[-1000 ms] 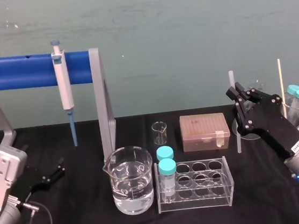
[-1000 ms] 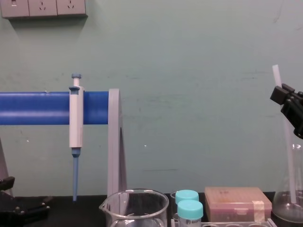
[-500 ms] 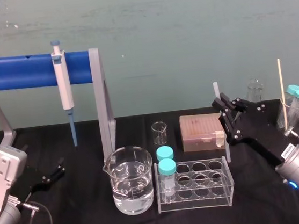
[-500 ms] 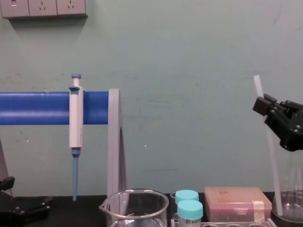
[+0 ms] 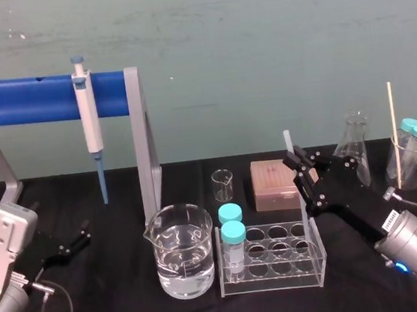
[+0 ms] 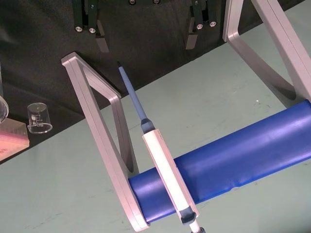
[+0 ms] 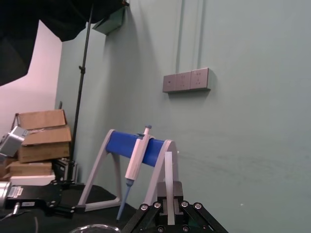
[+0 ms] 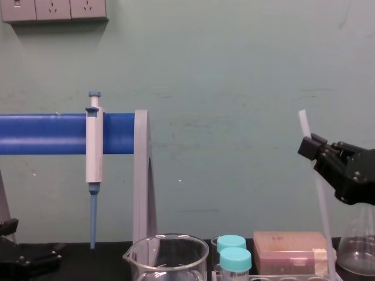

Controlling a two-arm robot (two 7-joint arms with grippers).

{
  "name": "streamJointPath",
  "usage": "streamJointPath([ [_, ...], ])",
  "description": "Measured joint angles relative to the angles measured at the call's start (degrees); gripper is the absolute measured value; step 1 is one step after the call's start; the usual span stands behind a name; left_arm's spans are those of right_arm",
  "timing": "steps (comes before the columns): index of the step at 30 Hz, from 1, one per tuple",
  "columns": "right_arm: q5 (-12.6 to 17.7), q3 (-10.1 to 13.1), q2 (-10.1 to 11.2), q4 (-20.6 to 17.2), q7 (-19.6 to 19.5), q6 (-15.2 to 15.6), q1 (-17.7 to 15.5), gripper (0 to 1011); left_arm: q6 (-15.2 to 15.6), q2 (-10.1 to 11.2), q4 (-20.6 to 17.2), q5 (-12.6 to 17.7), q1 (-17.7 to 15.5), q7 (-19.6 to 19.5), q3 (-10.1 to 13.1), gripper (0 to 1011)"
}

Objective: Pick up the stirring rod with one hand, then place it down.

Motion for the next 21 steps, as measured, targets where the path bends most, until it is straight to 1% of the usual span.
streamJointPath([
  [7, 0.6, -1.0, 0.3, 0.8, 0.9, 0.6, 0.3, 68, 0.0, 0.0, 0.0, 0.0, 0.0, 0.0, 0.0, 1000],
  [21, 0.0, -2.2, 0.6, 3.7, 1.2, 0.3, 1.6, 68, 0.0, 0.0, 0.0, 0.0, 0.0, 0.0, 0.0, 1000],
])
